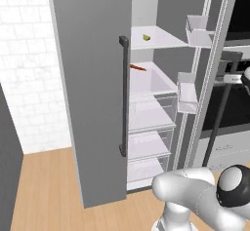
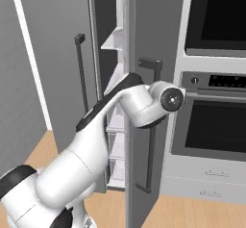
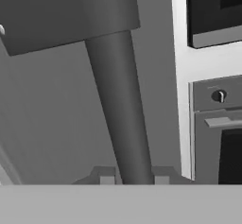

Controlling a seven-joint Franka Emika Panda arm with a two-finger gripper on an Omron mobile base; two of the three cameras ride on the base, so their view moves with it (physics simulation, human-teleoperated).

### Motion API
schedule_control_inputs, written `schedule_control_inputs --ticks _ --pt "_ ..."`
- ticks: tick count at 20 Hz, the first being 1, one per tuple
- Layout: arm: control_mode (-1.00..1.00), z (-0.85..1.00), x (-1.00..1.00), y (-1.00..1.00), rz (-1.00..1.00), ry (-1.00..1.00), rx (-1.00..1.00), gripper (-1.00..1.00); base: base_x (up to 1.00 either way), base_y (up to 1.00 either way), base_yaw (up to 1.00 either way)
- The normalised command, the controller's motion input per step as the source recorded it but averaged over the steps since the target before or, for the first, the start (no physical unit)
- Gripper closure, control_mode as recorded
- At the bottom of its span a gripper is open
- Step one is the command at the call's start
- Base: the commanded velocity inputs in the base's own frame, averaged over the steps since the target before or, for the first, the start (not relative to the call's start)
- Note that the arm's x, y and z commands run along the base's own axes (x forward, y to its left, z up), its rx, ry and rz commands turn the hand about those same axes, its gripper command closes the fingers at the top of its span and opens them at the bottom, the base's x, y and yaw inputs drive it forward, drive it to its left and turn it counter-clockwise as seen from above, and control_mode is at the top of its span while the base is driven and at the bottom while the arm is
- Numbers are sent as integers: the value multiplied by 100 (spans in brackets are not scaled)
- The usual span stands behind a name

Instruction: Grab a lemon wedge from the fridge and one ice cube from the ice bowl, and put them in the glass of lemonade.

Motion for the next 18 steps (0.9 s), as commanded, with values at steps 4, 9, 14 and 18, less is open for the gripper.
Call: schedule_control_inputs --ticks 4,9,14,18 --pt "-100 22 -41 -4 1 -1 0 -100 0 0 0" --pt "-100 22 -92 35 1 -14 -11 -100 0 0 0" --pt "-100 0 -48 100 0 -13 -39 -100 0 0 0" --pt "-100 0 -3 100 0 0 -47 -100 0 0 0"
